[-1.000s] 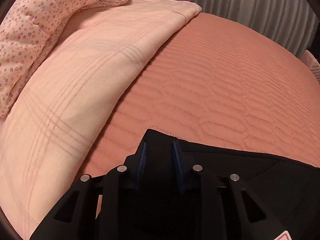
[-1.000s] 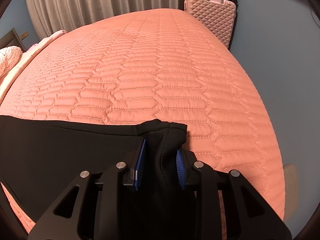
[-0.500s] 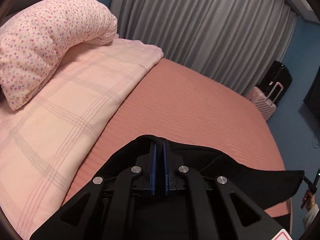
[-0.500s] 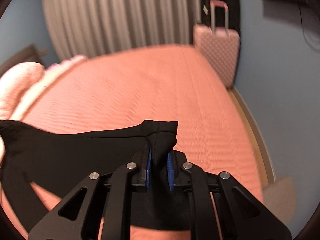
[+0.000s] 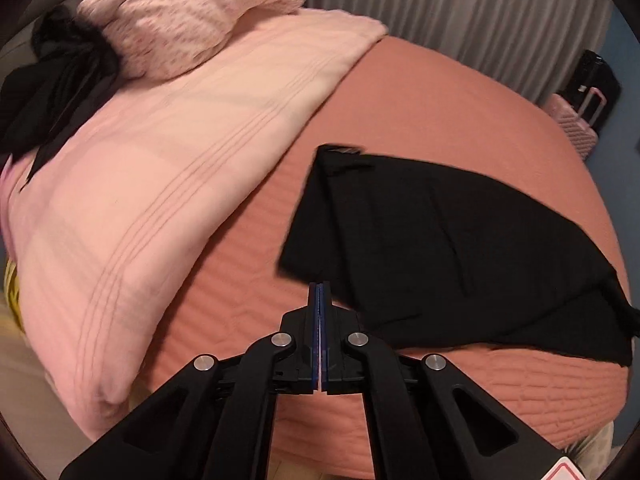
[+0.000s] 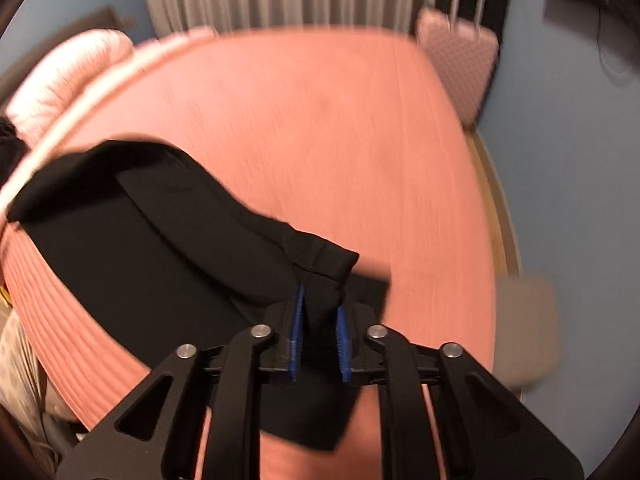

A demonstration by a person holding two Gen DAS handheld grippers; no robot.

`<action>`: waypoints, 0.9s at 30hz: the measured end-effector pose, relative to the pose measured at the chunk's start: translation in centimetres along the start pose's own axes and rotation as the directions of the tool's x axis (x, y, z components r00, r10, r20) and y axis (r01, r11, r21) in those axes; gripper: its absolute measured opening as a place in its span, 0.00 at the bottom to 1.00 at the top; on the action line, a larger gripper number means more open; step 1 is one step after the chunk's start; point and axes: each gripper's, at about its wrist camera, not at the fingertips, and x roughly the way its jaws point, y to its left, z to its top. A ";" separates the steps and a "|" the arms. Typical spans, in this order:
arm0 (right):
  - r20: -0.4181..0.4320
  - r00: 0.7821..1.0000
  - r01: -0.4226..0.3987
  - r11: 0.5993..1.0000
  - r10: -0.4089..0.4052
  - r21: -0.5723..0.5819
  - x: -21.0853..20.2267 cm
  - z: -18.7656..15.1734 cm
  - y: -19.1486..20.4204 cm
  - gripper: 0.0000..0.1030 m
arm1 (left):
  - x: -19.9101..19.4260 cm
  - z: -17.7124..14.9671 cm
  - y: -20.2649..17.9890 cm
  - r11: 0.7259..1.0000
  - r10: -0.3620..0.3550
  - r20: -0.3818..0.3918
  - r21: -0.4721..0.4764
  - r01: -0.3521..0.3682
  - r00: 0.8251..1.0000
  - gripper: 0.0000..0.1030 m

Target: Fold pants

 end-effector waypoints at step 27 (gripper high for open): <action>0.239 0.967 -0.067 0.994 0.085 -0.081 -10.2 -0.2 17.6 0.72 | 6.3 -6.2 -5.3 0.816 -0.323 0.051 -0.490 0.306 0.945 0.30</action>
